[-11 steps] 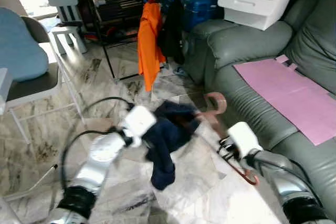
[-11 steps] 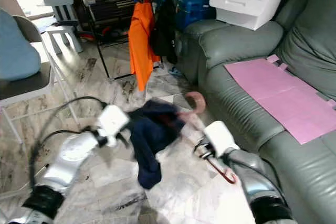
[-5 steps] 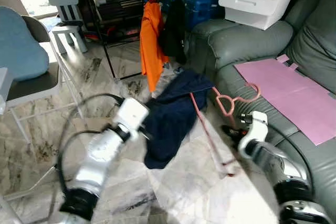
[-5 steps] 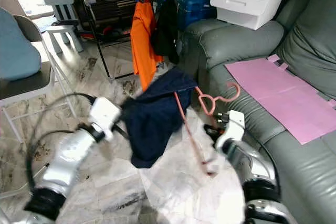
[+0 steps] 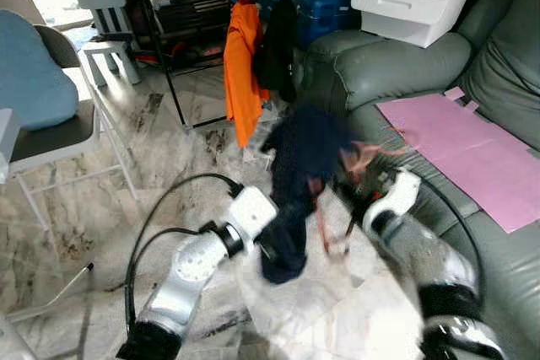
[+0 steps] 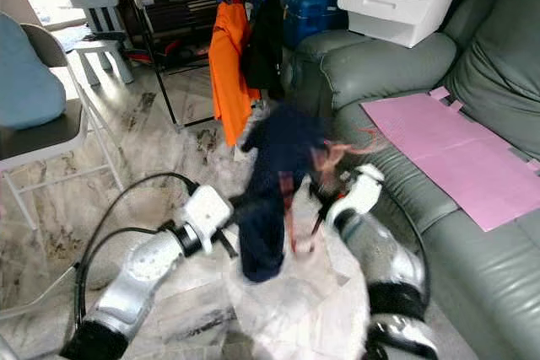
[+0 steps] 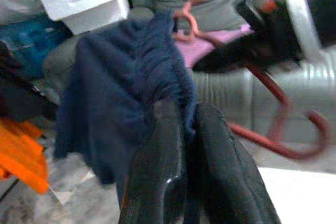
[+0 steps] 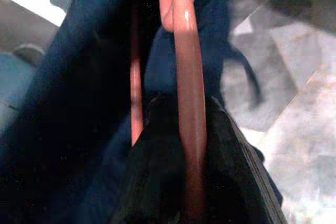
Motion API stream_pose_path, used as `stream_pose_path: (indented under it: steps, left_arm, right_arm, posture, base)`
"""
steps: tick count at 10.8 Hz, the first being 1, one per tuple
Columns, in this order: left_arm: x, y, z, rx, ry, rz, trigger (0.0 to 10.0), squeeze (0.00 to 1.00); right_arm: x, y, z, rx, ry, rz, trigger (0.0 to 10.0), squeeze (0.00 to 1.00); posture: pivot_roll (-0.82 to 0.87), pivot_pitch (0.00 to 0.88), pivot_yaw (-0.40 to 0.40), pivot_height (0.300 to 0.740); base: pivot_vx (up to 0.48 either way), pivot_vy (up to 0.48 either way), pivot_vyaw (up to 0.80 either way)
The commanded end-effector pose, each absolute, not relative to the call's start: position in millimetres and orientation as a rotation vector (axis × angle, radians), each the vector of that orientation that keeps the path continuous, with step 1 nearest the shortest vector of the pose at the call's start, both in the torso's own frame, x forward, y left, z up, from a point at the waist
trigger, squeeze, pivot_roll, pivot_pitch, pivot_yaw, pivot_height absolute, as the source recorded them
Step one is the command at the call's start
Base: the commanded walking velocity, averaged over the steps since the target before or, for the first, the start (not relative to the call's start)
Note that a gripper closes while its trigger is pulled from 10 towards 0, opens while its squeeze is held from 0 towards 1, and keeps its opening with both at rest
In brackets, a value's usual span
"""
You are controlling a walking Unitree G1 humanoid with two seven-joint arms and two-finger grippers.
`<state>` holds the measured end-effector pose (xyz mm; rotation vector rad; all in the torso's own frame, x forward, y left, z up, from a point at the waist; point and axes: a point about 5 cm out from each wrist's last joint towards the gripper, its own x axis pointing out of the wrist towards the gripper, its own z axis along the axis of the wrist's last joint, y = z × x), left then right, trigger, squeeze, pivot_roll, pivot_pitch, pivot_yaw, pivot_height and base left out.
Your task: Hang hanger
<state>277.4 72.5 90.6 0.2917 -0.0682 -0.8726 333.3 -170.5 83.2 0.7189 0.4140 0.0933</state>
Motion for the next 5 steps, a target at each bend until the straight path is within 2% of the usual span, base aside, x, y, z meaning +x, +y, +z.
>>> stream_pose_path:
  steps: [1,2,4,5]
  left_arm:
    - [273.6,74.7,86.4,0.314,-0.037,-0.902,10.0,0.0]
    - [269.0,75.4,79.7,0.323,0.008,-0.93,10.0,0.0]
    - [266.5,73.7,74.7,0.312,0.046,-0.948,10.0,0.0]
    - [266.1,73.0,73.4,0.282,0.067,-0.952,10.0,0.94]
  right_arm:
    - [342.8,-168.9,110.4,0.703,0.289,0.123,10.0,0.0]
    - [345.8,-158.9,128.8,0.496,0.191,0.177,10.0,0.0]
    - [352.6,-155.3,144.2,0.338,0.098,0.152,10.0,0.0]
    - [351.6,-154.1,146.2,0.315,0.088,0.16,10.0,0.0]
  posture:
    - [-0.17,0.0,0.053,0.74]
    - [-0.17,0.0,0.052,0.74]
    - [-0.17,0.0,0.047,0.74]
    - [-0.17,0.0,0.044,0.74]
  base:
    - [0.0,0.0,0.0]
    - [0.0,0.0,0.0]
    - [0.0,0.0,0.0]
    - [0.0,0.0,0.0]
